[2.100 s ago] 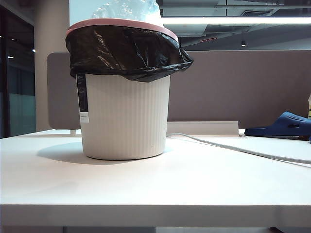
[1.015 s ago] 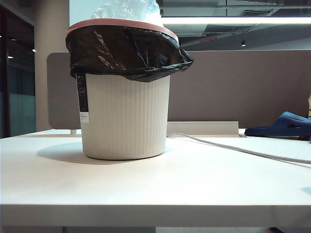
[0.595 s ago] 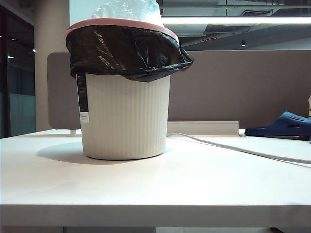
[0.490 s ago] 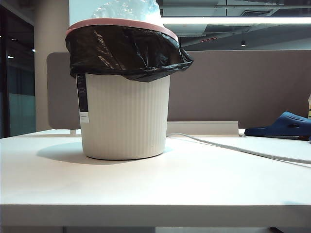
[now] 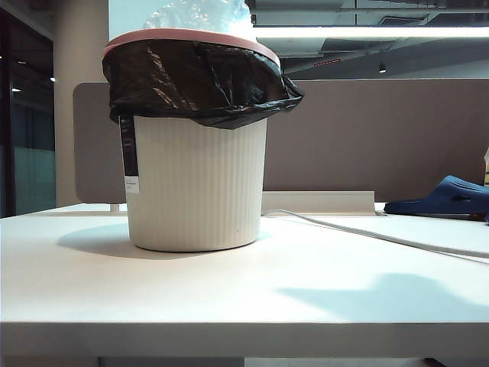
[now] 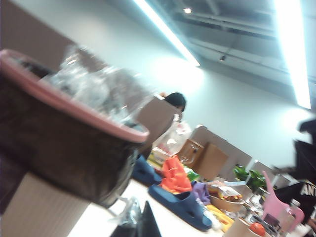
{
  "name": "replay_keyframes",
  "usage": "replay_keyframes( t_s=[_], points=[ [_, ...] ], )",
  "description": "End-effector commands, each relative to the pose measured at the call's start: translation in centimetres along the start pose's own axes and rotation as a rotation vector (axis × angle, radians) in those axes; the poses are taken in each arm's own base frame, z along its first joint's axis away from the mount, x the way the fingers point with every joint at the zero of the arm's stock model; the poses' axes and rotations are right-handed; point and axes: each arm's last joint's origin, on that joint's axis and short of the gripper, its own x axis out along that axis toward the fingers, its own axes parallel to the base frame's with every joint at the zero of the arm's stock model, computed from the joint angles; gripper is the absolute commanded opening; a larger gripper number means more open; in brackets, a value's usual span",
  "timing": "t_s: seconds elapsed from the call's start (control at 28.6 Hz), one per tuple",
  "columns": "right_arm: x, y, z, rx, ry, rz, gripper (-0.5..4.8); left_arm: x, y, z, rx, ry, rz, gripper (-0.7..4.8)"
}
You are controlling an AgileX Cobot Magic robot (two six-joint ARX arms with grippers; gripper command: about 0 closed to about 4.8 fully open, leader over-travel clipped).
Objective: Open the ring lid of the trash can, pull out the black garbage bag inside, and place it on the table.
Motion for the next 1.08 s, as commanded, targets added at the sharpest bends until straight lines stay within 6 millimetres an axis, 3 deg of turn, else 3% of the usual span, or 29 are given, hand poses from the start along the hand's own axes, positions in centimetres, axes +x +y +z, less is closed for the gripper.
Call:
replay_keyframes(
  t_s=[0.03,0.07,0.14,0.24,0.35,0.42,0.49,0.7,0.8,0.87,0.91,0.94,1.08],
  points=[
    [3.8,0.4,1.8,-0.097,0.042,0.137,-0.09,0.1,-1.5,1.6,0.072,-0.011,-0.038,-0.04],
    [4.7,0.4,2.0,-0.114,0.053,0.155,-0.09,0.1,-1.8,1.9,0.082,-0.011,-0.035,-0.04],
    [8.4,0.8,2.3,-0.191,0.100,0.224,-0.09,0.0,-2.8,2.9,0.135,0.004,-0.018,-0.04],
    [11.6,1.3,2.1,-0.295,0.151,0.240,-0.09,-0.1,-3.6,3.8,0.150,0.038,0.027,-0.04],
    [16.3,2.1,1.1,-0.522,0.244,0.102,-0.09,-0.6,-4.6,4.7,0.158,0.084,0.162,-0.04],
    [18.3,2.8,0.3,-0.689,0.292,-0.039,-0.09,-0.9,-5.0,5.0,0.212,0.110,0.221,-0.04],
    [19.9,3.5,-1.0,-0.862,0.323,-0.136,-0.09,-0.9,-5.0,5.1,0.205,0.137,0.266,-0.04],
    [22.2,4.6,-3.8,-1.093,0.359,-0.218,-0.08,0.7,-3.6,4.7,0.102,0.301,0.239,-0.03],
    [23.2,4.3,-4.1,-1.124,0.318,-0.218,0.35,1.7,-2.6,4.6,0.075,0.341,0.249,0.08],
    [23.8,4.1,-4.3,-1.131,0.293,-0.217,1.00,2.1,-2.3,4.6,0.078,0.343,0.253,0.31],
    [24.3,3.9,-4.5,-1.178,0.283,-0.187,2.16,2.4,-2.1,4.8,0.084,0.335,0.251,0.30],
    [24.6,3.8,-4.7,-1.208,0.283,-0.167,2.74,2.6,-2.1,4.9,0.088,0.330,0.248,0.30],
    [25.9,2.8,-5.8,-1.326,0.292,-0.156,2.91,3.4,-1.4,4.9,0.084,0.337,0.247,0.30]
  ],
)
